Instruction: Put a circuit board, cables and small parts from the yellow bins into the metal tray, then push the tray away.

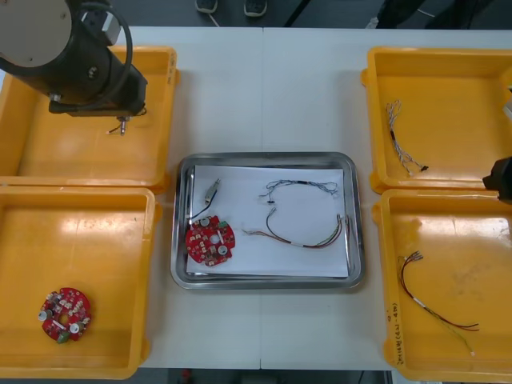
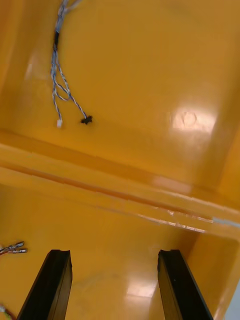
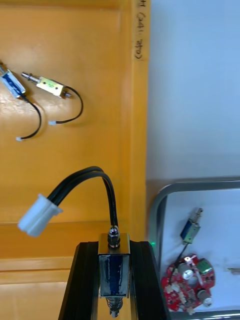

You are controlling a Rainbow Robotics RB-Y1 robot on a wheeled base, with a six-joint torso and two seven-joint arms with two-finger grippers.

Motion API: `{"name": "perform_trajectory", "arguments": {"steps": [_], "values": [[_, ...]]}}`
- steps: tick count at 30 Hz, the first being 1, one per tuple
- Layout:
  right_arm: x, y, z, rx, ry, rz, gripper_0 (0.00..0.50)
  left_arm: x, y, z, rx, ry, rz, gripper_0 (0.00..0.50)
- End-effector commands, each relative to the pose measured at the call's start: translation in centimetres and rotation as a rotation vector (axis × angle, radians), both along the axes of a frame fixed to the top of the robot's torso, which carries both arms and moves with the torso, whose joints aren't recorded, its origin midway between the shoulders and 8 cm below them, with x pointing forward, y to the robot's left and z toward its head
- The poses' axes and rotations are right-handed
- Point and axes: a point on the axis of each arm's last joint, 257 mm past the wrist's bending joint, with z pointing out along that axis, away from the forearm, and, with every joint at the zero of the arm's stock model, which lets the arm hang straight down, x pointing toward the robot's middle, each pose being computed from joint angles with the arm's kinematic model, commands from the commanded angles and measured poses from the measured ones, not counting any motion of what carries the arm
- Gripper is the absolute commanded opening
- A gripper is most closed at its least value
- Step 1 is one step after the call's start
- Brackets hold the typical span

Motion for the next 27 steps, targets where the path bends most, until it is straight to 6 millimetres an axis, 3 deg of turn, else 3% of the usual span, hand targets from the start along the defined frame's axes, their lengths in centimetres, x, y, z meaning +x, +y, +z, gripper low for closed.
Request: {"name": "perform_trajectory", "arguments": {"steps": [1, 13, 21, 27], "values": [[-2.2, -1.9, 0.0, 0.03, -0.01, -0.116, 0.5, -1.1, -4.3, -0.9, -0.067, -0.005, 0.039, 0.002], [-5.0, -0.2, -3.2, 0.254, 0.061, -0.256, 0.5, -2.5, -11.3, -5.2, -0.014, 0.001, -0.047, 0.002], [-5.7, -0.8, -3.6, 0.253, 0.075, -0.279, 0.5, -3.6, -14.3, -7.3, 0.002, 0.016, -0.099, 0.002], [-6.1, -1.2, -4.3, 0.246, 0.097, -0.289, 0.5, -3.1, -15.8, -9.5, -0.005, 0.03, -0.105, 0.001]]}}
